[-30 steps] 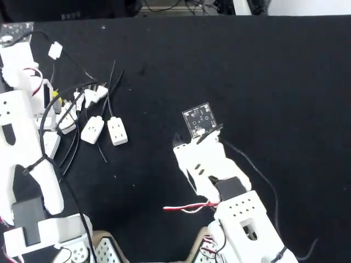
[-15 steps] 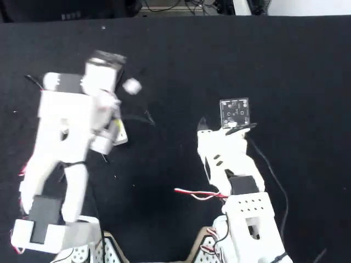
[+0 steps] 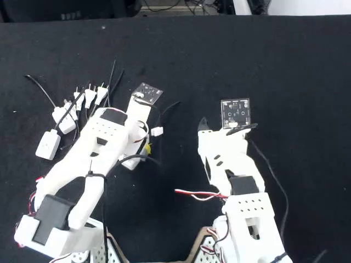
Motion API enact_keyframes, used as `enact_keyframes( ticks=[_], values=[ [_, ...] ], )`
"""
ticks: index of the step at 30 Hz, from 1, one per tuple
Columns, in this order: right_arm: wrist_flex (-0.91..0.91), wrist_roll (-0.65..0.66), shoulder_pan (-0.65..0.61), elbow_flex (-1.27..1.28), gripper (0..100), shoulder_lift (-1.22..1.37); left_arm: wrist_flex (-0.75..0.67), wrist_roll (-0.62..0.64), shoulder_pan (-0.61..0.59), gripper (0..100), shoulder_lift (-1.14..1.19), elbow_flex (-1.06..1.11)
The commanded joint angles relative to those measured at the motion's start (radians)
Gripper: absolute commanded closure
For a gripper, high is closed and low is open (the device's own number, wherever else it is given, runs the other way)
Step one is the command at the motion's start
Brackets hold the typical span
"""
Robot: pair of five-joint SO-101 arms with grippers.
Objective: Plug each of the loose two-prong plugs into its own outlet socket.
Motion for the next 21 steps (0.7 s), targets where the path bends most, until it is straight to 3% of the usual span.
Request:
enact_keyframes(
  ticks=[1,9,13,16,21],
  values=[
    [-0.028,-0.006,0.017,-0.004,84.3,-0.025,0.029,0.015,0.004,73,-0.009,-0.024],
    [-0.025,-0.006,0.015,-0.004,84.3,-0.025,0.305,0.006,-0.176,77,-0.006,-0.266],
    [-0.023,-0.006,0.015,-0.004,84.3,-0.025,0.235,0.006,-0.291,77,0.0,-0.252],
    [-0.023,-0.006,0.015,-0.005,84.3,-0.025,0.137,0.003,-0.297,77,0.0,-0.148],
    [-0.025,-0.006,0.014,-0.005,84.3,-0.025,0.014,-0.158,-0.263,77,0.0,0.007]
  ],
)
